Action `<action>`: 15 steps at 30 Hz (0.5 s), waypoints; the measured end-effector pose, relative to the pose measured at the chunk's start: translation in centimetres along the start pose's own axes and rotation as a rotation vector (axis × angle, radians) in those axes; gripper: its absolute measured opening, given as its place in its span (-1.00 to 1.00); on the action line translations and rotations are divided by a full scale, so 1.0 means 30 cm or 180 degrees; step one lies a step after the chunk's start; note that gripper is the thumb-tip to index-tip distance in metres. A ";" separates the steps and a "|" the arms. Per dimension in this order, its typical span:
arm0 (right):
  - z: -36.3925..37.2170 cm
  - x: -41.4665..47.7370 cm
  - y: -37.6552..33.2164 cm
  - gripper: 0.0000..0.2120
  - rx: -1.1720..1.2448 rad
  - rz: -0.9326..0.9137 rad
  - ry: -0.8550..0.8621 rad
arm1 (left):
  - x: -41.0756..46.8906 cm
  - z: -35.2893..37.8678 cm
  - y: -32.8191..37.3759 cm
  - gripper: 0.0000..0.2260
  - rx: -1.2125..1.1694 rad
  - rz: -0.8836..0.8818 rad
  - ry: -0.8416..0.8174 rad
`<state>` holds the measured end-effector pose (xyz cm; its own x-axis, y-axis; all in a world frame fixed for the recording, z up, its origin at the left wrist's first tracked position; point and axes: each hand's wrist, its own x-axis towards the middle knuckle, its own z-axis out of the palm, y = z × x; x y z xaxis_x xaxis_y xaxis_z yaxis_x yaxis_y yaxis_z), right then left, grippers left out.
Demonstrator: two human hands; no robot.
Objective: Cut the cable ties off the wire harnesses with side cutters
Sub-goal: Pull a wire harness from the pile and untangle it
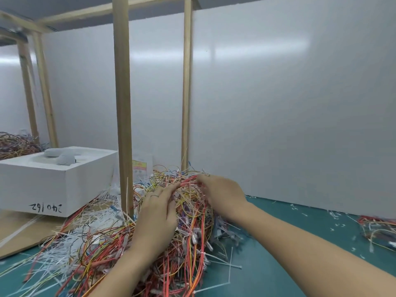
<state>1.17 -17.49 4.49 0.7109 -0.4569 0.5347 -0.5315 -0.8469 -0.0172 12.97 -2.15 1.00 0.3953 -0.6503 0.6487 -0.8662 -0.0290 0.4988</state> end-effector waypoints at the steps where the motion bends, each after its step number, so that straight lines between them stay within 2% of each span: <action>1: -0.022 0.015 -0.003 -0.84 0.0189 0.0057 0.0044 | 0.001 -0.003 0.001 -0.62 -0.0107 -0.0050 0.0024; 6: -0.190 0.122 -0.022 -0.84 0.1076 0.0209 0.0366 | 0.007 -0.029 0.017 -0.73 -0.0602 -0.0158 0.0015; 8: -0.247 0.158 -0.036 -0.87 0.1421 0.0107 0.0545 | 0.012 -0.037 0.029 -0.55 -0.0807 -0.0130 0.0137; 10: -0.274 0.177 -0.055 -0.90 0.1823 -0.0049 0.0658 | 0.022 -0.039 0.040 -0.49 -0.1019 -0.0192 0.0307; 12: -0.271 0.177 -0.073 -0.90 0.1936 -0.0113 0.0464 | 0.031 -0.040 0.046 -0.48 -0.1291 -0.0319 0.0488; 15: -0.227 0.163 -0.069 -0.89 0.1646 -0.0046 -0.0266 | 0.044 -0.045 0.049 -0.55 -0.1558 -0.0512 0.0520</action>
<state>2.61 -16.13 12.89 0.7620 -0.4464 0.4692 -0.2393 -0.8673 -0.4365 12.64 -2.01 3.36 0.5873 -0.5392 0.6036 -0.5628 0.2640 0.7833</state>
